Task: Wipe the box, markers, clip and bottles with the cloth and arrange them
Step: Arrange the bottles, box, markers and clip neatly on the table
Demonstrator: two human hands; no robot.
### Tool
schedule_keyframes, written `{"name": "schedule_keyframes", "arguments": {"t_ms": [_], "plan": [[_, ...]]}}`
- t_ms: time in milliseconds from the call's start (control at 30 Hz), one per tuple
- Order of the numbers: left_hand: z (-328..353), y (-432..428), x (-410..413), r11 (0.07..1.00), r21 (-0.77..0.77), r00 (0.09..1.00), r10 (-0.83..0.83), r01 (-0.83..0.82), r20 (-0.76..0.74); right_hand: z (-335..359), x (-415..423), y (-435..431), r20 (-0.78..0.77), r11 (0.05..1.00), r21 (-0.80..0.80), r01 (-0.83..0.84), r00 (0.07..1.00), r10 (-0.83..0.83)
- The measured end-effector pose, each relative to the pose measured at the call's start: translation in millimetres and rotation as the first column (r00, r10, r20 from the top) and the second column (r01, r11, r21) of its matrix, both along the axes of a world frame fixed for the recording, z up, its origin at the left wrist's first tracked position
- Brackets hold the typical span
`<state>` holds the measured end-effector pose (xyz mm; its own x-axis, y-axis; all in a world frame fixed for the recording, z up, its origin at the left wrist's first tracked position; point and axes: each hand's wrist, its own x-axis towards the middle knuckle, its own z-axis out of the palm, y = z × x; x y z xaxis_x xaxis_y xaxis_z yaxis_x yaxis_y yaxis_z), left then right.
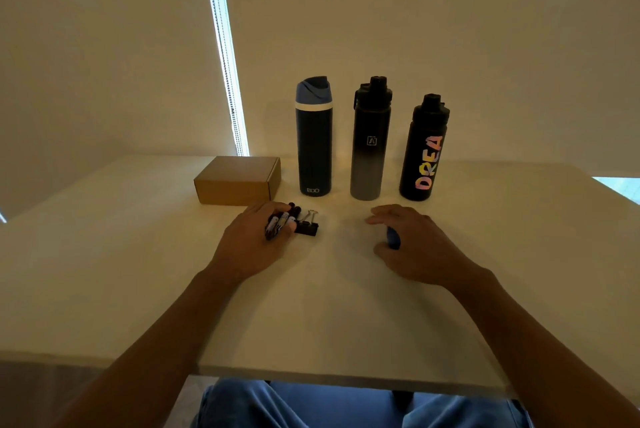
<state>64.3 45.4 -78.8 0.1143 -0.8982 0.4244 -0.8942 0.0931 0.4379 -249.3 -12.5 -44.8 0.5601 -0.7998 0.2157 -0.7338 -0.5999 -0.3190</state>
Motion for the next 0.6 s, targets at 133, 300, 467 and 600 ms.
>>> {"name": "schedule_keyframes", "arguments": {"t_ms": [133, 300, 467, 600], "plan": [[2.0, 5.3, 18.1, 0.999, -0.045, 0.997, 0.014, -0.018, -0.081, 1.5, 47.1, 1.6, 0.044, 0.993, -0.054, -0.109, 0.993, 0.111], [0.4, 7.3, 56.5, 0.995, -0.093, 0.962, 0.005, -0.031, -0.274, -3.4, 99.5, -7.0, 0.072, 0.98, 0.002, -0.198, 0.978, 0.198], [0.4, 10.3, 95.9, 0.998, 0.003, 0.931, -0.063, 0.068, -0.359, -8.2, 131.2, -12.6, 0.131, 0.973, 0.056, -0.225, 0.968, 0.216], [10.3, 17.8, 114.3, 0.952, 0.198, 0.896, -0.132, 0.234, -0.425, -8.7, 144.0, -20.4, 0.078, 0.964, 0.188, -0.185, 0.982, 0.173]]}}
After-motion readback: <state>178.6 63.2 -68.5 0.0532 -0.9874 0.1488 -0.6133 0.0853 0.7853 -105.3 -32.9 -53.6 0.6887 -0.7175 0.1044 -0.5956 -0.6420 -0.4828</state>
